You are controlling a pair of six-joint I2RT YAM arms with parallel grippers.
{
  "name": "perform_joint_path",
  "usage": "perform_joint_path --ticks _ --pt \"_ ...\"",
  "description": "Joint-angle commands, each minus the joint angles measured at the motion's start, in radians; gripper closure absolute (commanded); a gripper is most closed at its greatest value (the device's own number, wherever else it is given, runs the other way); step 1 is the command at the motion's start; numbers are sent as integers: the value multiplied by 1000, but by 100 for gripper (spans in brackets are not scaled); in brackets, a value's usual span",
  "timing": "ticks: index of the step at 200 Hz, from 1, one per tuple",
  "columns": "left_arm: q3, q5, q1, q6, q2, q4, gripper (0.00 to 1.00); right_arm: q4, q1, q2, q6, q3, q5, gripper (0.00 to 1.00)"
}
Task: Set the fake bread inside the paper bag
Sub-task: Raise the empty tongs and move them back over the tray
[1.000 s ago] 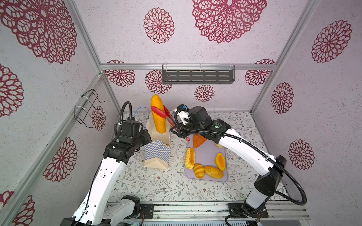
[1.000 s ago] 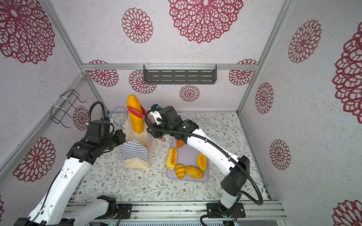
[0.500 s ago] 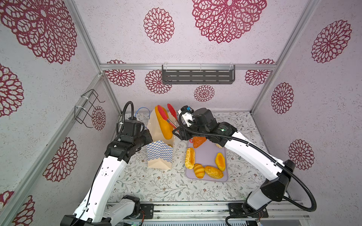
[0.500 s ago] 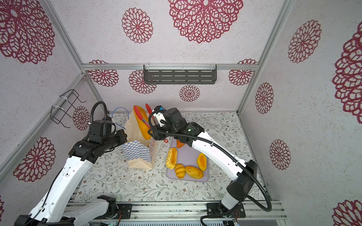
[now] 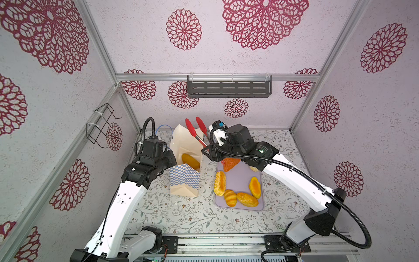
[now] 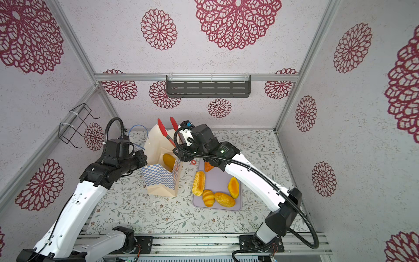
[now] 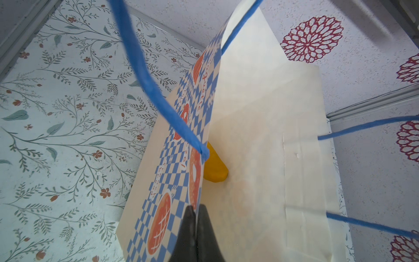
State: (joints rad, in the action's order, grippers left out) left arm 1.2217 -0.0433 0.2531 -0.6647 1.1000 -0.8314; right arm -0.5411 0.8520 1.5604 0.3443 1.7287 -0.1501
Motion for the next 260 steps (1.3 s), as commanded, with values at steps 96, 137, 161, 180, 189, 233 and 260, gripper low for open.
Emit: perform_joint_path --ticks 96,137,161,180,189,233,260 --pt "-2 -2 6 13 -4 67 100 -192 -258 -394 111 -318 -70 47" --pt "-21 1 6 13 -11 76 100 -272 -258 -327 137 -421 -190 48" --pt "-37 1 6 13 -19 78 100 -274 -258 -293 159 -492 -282 48" --pt "-49 -2 5 11 -29 82 100 -263 -258 -278 174 -556 -349 47" --pt "-56 -3 6 11 -33 86 100 -266 -257 -273 176 -576 -366 46" --pt "-81 -1 6 6 -42 105 100 -268 -254 -242 181 -639 -436 45" --pt "-87 0 6 7 -48 107 100 -296 -249 -211 161 -632 -439 44"
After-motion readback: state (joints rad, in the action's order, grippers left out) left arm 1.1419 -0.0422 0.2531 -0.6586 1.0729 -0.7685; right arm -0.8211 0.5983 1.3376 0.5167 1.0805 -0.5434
